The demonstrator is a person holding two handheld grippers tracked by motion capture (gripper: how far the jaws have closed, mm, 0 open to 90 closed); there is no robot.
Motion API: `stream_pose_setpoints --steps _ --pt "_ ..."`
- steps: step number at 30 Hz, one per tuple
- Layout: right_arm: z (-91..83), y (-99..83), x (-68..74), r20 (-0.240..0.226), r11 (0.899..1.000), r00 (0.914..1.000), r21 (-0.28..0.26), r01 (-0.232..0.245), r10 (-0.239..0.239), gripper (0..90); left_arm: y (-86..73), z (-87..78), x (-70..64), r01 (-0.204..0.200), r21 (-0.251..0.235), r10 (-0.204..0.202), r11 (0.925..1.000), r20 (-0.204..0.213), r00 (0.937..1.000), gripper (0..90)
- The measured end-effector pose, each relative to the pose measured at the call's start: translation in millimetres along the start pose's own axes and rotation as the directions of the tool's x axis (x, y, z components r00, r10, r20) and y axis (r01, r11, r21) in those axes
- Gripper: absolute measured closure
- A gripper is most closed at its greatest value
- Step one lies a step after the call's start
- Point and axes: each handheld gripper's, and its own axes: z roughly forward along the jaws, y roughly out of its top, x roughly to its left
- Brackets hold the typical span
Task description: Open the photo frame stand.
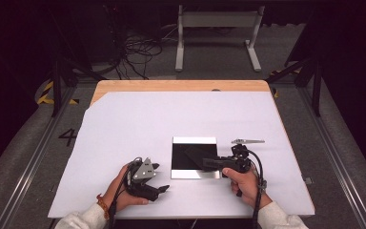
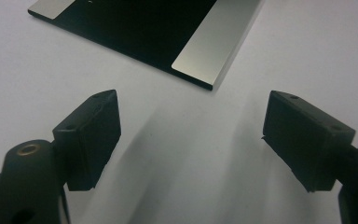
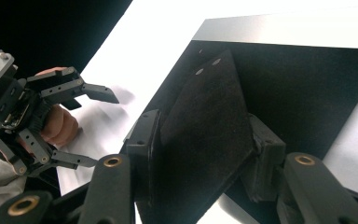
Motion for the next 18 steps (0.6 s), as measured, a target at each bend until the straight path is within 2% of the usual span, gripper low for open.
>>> stream_pose_setpoints --steps 5,9,12,18 --pt "-1.1 -0.2 0.0 -0.009 1.000 0.9998 -0.006 0.016 -0.016 56.9 2.9 1.6 5.1 0.019 -0.012 -0.019 0.9997 0.001 0.9998 19.6" --pt "-2.4 -0.5 2.0 -0.003 0.999 0.9992 -0.008 0.039 -0.039 57.4 6.2 2.8 12.5 0.061 -0.025 -0.060 0.9978 0.023 0.9979 19.6" --pt "-4.4 -0.3 4.7 -0.008 0.997 0.9974 -0.013 0.072 -0.072 58.4 9.1 6.3 17.3 0.091 -0.030 -0.090 0.9954 0.052 0.9946 19.1" --pt "-7.4 -0.8 12.0 0.004 0.988 0.9882 -0.020 0.153 -0.153 58.8 17.3 15.9 24.6 0.132 -0.026 -0.129 0.9910 0.073 0.9889 17.4"
